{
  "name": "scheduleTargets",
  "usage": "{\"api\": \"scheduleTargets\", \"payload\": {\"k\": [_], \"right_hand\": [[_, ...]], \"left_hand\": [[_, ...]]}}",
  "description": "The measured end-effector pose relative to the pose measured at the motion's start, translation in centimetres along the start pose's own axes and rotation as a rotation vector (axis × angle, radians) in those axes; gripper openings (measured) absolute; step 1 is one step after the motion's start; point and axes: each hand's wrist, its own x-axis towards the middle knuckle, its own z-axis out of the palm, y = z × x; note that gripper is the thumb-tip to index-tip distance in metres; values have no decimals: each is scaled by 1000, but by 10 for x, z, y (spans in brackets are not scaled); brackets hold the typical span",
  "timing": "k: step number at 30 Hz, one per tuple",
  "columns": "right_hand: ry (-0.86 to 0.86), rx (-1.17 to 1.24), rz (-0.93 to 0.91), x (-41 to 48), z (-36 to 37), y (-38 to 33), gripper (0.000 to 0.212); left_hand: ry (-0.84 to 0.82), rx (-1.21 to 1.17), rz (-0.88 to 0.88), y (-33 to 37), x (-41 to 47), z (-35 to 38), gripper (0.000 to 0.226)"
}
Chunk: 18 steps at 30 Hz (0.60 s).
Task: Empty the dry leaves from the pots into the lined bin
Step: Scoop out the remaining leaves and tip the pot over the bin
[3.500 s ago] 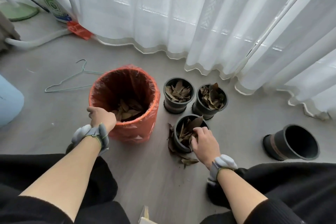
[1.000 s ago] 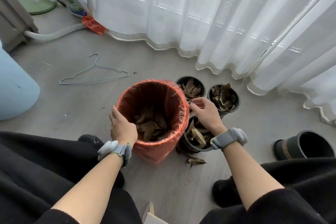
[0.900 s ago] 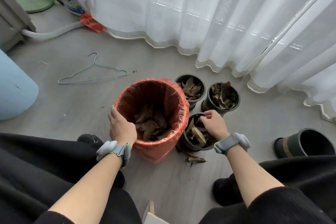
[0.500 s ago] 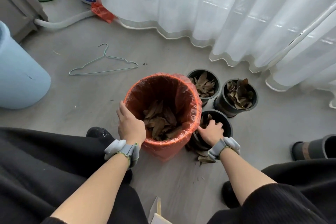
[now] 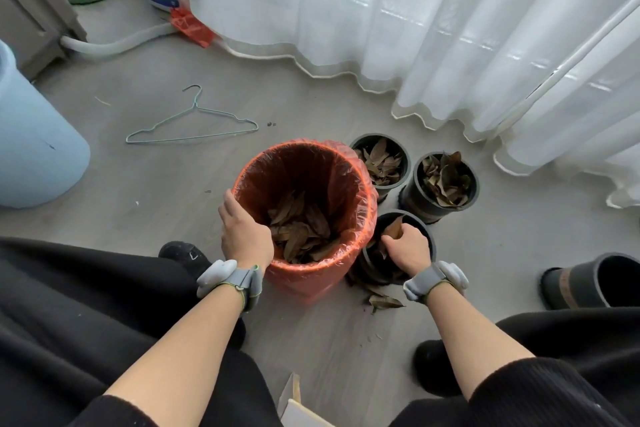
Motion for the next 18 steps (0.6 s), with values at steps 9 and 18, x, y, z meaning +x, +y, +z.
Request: {"api": "scheduleTargets", "payload": {"k": [9, 18], "right_hand": [[49, 390, -22, -22, -36, 16, 11], [108, 776, -85, -53, -90, -16, 11]], "left_hand": [[-22, -51, -9, 5, -4, -4, 75], [-24, -60, -13, 5, -6, -3, 76]]}}
